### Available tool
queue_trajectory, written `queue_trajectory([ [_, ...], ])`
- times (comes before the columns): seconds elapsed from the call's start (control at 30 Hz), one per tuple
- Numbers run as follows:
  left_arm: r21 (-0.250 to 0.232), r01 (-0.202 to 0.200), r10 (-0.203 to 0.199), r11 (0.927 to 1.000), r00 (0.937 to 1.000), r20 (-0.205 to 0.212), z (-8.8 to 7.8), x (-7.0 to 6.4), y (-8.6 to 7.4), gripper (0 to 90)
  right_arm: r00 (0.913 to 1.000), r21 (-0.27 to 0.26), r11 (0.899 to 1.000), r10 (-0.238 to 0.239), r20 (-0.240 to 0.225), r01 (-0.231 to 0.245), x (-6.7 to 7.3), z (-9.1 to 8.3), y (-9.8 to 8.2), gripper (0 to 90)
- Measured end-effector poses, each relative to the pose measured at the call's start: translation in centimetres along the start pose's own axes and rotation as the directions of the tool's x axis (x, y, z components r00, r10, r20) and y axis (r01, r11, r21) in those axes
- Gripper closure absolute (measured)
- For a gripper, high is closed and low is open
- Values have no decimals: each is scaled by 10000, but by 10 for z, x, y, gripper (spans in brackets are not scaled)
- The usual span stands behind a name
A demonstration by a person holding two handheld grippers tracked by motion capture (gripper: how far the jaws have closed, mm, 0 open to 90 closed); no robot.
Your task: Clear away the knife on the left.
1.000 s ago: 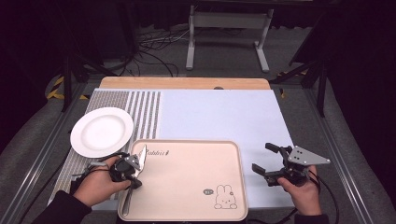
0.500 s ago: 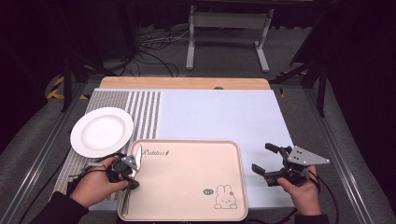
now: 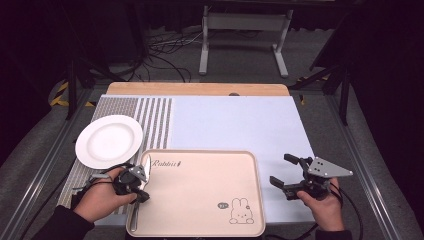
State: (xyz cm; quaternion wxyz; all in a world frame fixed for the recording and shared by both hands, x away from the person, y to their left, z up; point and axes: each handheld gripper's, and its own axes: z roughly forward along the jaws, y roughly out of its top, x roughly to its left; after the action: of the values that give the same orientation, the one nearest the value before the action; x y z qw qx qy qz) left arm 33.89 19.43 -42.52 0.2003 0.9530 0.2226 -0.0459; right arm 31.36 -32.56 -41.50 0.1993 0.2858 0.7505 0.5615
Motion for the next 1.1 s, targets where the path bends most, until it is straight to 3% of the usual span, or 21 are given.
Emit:
queue_trajectory([
  [0.27, -490, 2, -16, 9988, 9996, -278, -13, -3, 3, 737, 10000, 16, 10000, 2, -4, -2, 0, 0, 0, 55],
  [0.37, -695, 34, -61, 9976, 9993, -382, -17, -4, 4, 640, 10000, 23, 10000, -1, -25, 1, 1, 1, 0, 55],
  [0.4, -826, 83, -115, 9965, 9992, -384, -18, -5, 4, 518, 10000, 16, 10000, 12, -40, -12, 1, 1, 0, 54],
  [0.43, -934, 98, -136, 9956, 9991, -405, -19, -5, 4, 518, 10000, 16, 10000, 12, -40, -12, 1, 1, 0, 54],
  [0.5, -1174, 68, -145, 9931, 9978, -652, -20, -5, 5, 343, 10000, 19, 10000, 10, -45, -10, 0, 1, 0, 53],
  [0.53, -1268, 23, -115, 9919, 9974, -717, -21, -5, 5, 343, 10000, 19, 10000, 10, -45, -10, 0, 1, 0, 53],
  [0.6, -1575, 136, -261, 9874, 9966, -776, -22, -4, 4, 234, 10000, 51, 10000, -1, -51, 1, 0, 2, -1, 52],
  [0.73, -2023, 58, -272, 9793, 9943, -1033, -27, -3, 2, 170, 10000, 56, 10000, -10, -59, 10, 1, 2, -1, 52],
  [0.83, -2553, -196, -115, 9667, 9928, -1195, -30, -2, -2, 150, 10000, 38, 10000, -11, -67, 11, 1, 2, -1, 52],
  [0.9, -3046, -514, 127, 9511, 9917, -1276, -32, -3, -4, 129, 10000, 42, 10000, -10, -44, 10, 1, 1, -1, 52],
  [1.07, -3775, -1067, 469, 9198, 9853, -1642, -33, -4, -12, 89, 10000, 47, 10000, -15, -69, 15, 1, 2, -2, 52],
  [1.1, -4005, -1179, 515, 9087, 9836, -1729, -35, -4, -15, 89, 10000, 47, 10000, -15, -69, 15, 1, 2, -2, 52],
])
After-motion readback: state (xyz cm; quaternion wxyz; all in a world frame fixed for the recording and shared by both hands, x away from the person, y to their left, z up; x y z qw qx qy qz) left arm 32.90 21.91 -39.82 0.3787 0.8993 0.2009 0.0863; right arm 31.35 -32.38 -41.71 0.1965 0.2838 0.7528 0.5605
